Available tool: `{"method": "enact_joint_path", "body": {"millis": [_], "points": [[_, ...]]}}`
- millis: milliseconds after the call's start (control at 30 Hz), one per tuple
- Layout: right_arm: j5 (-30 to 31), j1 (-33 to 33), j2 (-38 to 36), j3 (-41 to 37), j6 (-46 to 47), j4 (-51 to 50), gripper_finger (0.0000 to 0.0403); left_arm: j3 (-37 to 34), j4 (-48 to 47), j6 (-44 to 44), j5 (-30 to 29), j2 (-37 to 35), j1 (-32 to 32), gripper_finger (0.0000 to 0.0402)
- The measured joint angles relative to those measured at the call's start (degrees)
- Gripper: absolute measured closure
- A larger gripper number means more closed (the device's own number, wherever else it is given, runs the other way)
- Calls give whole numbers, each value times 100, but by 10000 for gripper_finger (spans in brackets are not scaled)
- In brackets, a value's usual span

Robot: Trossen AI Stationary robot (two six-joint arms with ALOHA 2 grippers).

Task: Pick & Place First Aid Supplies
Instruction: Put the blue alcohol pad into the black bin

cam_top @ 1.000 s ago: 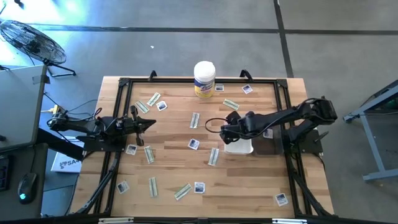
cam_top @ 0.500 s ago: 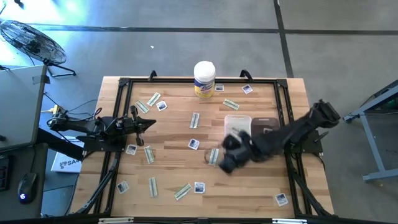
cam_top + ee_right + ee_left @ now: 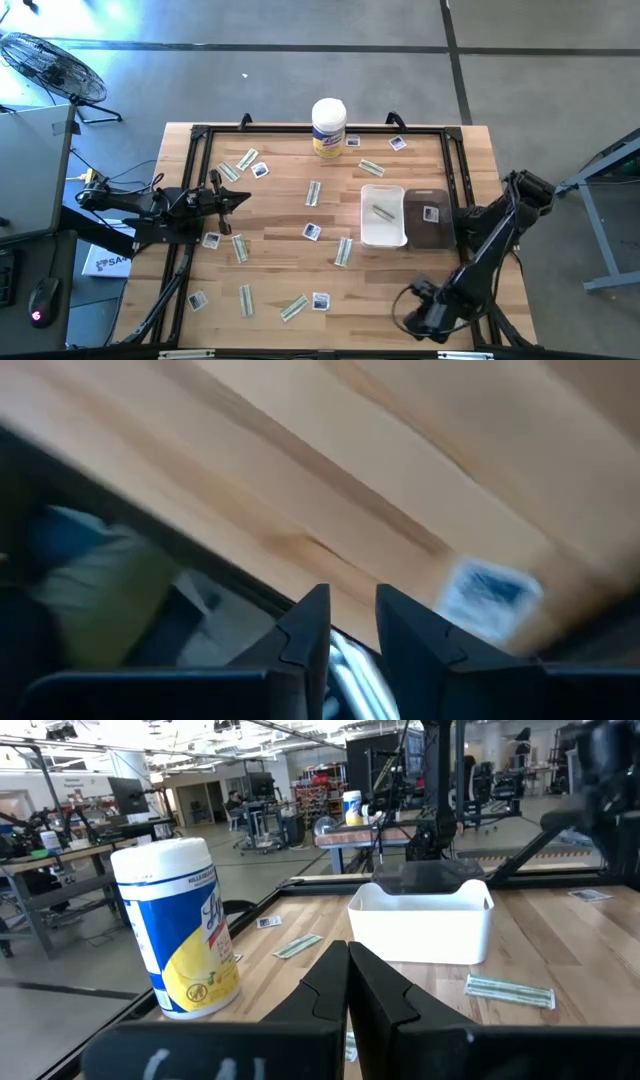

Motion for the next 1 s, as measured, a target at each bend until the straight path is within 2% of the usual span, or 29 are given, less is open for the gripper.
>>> {"method": "enact_joint_path", "body": {"millis": [133,300,500,1000], "points": [[-881,196,2,-641,640,461,317,-1,0,0,0,0,2,401],[-1257,167,2,-1281,877,1152,314,0,1,0,0,0,1,401],[-1431,81,2,-1599,860,1496,320,1,0,0,0,-2,1,401],[-1422,74,2,-2191,873,2363,320,1,0,0,-1,-1,0,401]]}}
